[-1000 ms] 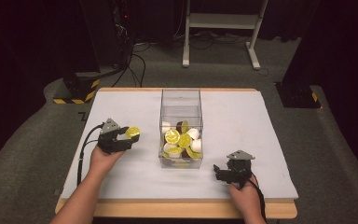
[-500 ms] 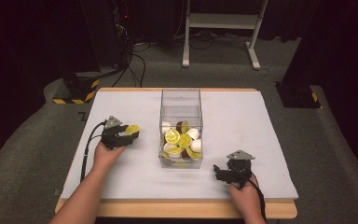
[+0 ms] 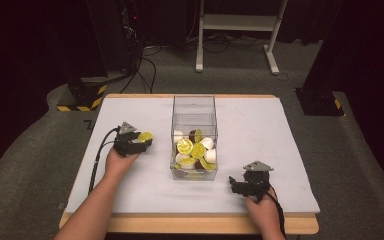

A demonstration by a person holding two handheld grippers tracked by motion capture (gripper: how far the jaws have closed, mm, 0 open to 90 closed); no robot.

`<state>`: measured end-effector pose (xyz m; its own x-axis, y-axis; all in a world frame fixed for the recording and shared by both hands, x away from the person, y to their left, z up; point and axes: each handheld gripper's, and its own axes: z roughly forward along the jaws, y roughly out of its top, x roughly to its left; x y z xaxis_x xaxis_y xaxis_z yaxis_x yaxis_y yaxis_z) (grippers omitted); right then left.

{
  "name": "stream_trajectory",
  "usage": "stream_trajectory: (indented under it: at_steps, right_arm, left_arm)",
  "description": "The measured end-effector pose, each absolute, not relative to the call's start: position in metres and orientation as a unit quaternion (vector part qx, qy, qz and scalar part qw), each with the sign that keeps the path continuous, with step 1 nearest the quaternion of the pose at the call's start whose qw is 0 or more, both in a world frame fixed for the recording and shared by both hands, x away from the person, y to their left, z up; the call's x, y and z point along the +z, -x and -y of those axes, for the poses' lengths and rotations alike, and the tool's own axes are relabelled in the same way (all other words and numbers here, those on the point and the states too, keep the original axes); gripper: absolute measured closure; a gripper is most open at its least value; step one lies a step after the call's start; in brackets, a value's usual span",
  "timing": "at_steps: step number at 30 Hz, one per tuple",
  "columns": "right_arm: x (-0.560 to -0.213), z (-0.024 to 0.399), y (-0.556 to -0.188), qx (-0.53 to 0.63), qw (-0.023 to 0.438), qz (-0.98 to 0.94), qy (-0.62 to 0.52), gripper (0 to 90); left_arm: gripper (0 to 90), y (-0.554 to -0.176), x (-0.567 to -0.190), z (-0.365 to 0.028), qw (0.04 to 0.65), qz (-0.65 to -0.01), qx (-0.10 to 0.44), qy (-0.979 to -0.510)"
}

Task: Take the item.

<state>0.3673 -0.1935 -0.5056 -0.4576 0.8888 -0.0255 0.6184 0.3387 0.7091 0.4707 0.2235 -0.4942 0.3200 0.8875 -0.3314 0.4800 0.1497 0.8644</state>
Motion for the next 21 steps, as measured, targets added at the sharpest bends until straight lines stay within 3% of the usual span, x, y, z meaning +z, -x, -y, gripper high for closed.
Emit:
stream_trajectory:
  at_steps: [9, 17, 21]
  right_arm:
    - [-0.5056, 0.1934, -0.3670, 0.322, 0.211, -0.791, -0.476, 12.4]
    - [-0.5055, 0.1933, -0.3669, 0.323, 0.211, -0.791, -0.475, 12.5]
    - [-0.5055, 0.1933, -0.3669, 0.323, 0.211, -0.791, -0.476, 12.5]
  left_arm:
    - [37.2, -0.4738, -0.5011, -0.2169, 0.511, -0.549, 0.198, -0.631]
    - [21.9, -0.4731, -0.5015, -0.2194, 0.504, -0.564, 0.191, -0.626]
    - [21.3, -0.4692, -0.4986, -0.2201, 0.509, -0.569, 0.182, -0.620]
